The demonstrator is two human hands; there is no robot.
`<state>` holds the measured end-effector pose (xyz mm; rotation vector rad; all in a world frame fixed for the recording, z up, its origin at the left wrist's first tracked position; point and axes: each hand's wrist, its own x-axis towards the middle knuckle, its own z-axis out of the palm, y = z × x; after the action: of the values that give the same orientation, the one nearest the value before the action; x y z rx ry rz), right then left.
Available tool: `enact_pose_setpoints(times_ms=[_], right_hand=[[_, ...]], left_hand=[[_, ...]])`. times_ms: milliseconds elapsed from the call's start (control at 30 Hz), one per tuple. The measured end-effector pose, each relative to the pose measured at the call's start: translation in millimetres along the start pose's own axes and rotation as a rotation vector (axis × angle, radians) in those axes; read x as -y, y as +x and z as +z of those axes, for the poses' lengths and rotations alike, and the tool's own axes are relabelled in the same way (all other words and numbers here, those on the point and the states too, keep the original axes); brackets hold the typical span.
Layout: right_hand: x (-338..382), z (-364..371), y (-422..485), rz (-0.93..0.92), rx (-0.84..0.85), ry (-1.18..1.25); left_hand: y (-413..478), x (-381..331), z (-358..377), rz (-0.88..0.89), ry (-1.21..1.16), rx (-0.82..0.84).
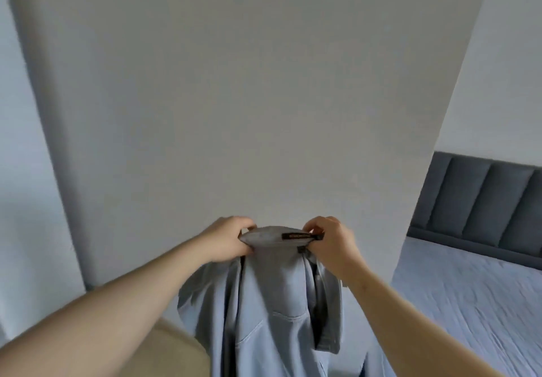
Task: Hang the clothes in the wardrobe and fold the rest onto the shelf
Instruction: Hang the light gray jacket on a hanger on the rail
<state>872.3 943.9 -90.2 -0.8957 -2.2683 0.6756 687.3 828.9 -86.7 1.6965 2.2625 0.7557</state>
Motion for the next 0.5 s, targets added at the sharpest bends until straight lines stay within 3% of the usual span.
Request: enact_pose_setpoints(times_ms=[100, 333, 500], right_hand=[[42, 50, 8, -0.114, 0.129, 0.003], [136, 135, 26, -0.251, 0.258, 0.050], [216, 199, 38, -0.317, 0.328, 0.112]], left_hand=[[-45, 45, -37, -0.135, 0.054, -0.159], [-126, 128, -118, -0.335, -0.027, -0.533], [-180, 194, -177, -0.416, 0.019, -0.636]])
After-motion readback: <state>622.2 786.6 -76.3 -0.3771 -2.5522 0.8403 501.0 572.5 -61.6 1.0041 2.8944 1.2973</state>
